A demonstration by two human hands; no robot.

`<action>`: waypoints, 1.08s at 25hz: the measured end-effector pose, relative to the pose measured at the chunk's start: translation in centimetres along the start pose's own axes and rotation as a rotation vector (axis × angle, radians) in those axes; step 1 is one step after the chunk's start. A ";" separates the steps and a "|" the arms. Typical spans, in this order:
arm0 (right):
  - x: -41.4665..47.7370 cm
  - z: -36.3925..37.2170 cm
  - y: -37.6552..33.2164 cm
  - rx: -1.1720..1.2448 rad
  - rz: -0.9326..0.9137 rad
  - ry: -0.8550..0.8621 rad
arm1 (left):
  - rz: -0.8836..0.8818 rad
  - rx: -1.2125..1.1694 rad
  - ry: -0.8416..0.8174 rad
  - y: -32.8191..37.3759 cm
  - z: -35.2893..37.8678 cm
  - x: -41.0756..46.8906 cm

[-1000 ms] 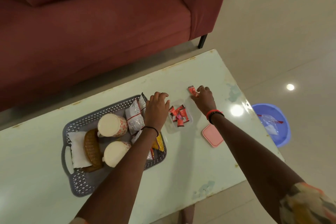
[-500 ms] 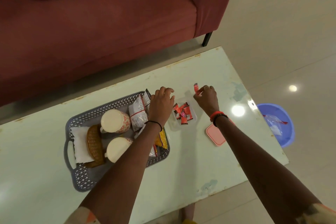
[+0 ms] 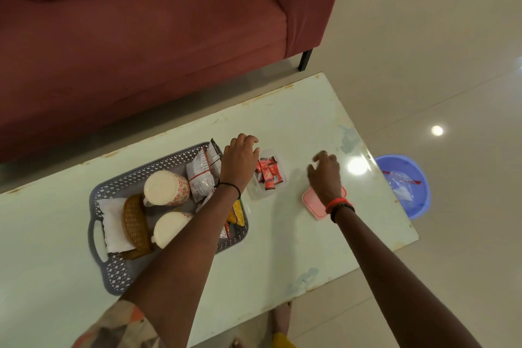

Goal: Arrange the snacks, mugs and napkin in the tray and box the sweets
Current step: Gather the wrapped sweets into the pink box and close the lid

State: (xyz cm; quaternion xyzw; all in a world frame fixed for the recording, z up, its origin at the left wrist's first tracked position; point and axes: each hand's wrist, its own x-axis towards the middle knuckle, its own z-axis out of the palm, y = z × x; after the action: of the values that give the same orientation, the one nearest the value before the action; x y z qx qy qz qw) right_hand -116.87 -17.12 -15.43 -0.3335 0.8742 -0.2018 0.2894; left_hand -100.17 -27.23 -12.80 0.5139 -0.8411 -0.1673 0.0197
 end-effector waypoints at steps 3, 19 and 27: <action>-1.0 -0.9 3.7 -0.146 0.400 -0.056 | -0.003 -0.018 -0.030 0.2 0.5 -0.1; -1.2 -0.1 4.2 -0.162 0.391 -0.135 | -0.150 -0.026 -0.382 0.2 2.2 2.0; 0.0 -4.5 2.6 0.076 0.243 -0.155 | -0.256 -0.247 -0.272 0.1 3.1 1.9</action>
State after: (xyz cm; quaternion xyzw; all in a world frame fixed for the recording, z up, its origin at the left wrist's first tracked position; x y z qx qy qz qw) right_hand -120.95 -14.60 -13.46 -0.2286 0.8749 -0.1720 0.3909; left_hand -101.76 -28.00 -15.96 0.5829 -0.7370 -0.3381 -0.0523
